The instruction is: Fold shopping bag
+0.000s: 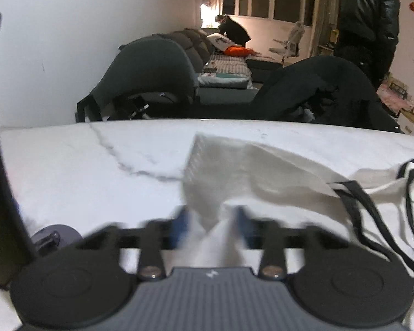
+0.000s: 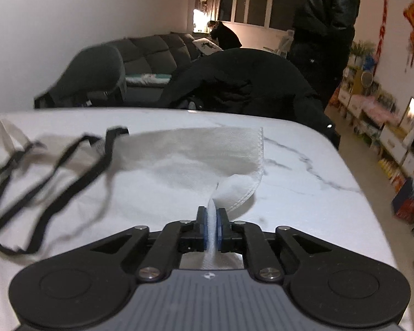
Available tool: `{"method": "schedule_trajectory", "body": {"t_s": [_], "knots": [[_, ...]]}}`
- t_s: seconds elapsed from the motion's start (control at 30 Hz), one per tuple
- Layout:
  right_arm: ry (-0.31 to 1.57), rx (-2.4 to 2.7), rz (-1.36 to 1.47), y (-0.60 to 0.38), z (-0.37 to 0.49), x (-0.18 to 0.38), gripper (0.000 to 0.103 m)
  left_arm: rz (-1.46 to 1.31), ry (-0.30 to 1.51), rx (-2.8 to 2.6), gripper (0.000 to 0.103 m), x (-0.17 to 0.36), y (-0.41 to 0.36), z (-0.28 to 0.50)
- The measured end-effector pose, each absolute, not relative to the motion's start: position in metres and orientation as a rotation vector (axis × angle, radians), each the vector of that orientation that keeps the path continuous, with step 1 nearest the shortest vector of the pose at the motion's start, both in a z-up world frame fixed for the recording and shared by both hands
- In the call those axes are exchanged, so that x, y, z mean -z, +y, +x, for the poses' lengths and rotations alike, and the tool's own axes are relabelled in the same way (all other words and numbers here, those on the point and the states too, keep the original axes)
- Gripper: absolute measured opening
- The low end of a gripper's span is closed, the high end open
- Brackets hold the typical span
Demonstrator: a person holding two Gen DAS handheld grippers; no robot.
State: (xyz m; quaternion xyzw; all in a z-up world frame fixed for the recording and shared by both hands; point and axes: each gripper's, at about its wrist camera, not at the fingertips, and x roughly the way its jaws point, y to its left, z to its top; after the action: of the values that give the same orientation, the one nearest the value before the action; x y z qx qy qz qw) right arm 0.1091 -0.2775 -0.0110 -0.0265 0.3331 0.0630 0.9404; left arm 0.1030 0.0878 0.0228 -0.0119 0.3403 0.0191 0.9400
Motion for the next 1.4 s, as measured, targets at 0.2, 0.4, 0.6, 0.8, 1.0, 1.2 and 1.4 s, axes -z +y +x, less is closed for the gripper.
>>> {"method": "schedule_trajectory", "body": {"t_s": [0.2,0.4,0.6,0.8,1.0,1.2,1.4], "knots": [[0.698,-0.221,0.0,-0.266,0.098,-0.001,0.025,0.094,0.595,-0.024,0.083,-0.034,0.061,0.077],[0.671,-0.193,-0.091,-0.258,0.093,-0.013,0.035,0.198,0.592,0.043,0.084,-0.03,0.035,0.068],[0.663,-0.121,-0.072,-0.28,0.097,-0.024,0.043,0.187,0.587,0.061,0.096,-0.05,0.053,0.056],[0.651,-0.15,-0.019,-0.287,0.087,-0.032,0.043,0.183,0.603,0.079,0.099,-0.064,0.068,0.043],[0.709,-0.315,0.034,-0.262,0.078,-0.028,0.043,0.194,0.626,0.14,0.1,-0.058,0.053,0.054],[0.686,-0.547,-0.07,-0.208,0.052,-0.028,0.044,0.174,0.621,0.142,0.099,-0.023,0.045,0.071],[0.656,-0.729,-0.258,-0.146,0.036,-0.014,0.052,0.11,0.595,0.151,0.1,-0.006,0.051,0.074]]}}
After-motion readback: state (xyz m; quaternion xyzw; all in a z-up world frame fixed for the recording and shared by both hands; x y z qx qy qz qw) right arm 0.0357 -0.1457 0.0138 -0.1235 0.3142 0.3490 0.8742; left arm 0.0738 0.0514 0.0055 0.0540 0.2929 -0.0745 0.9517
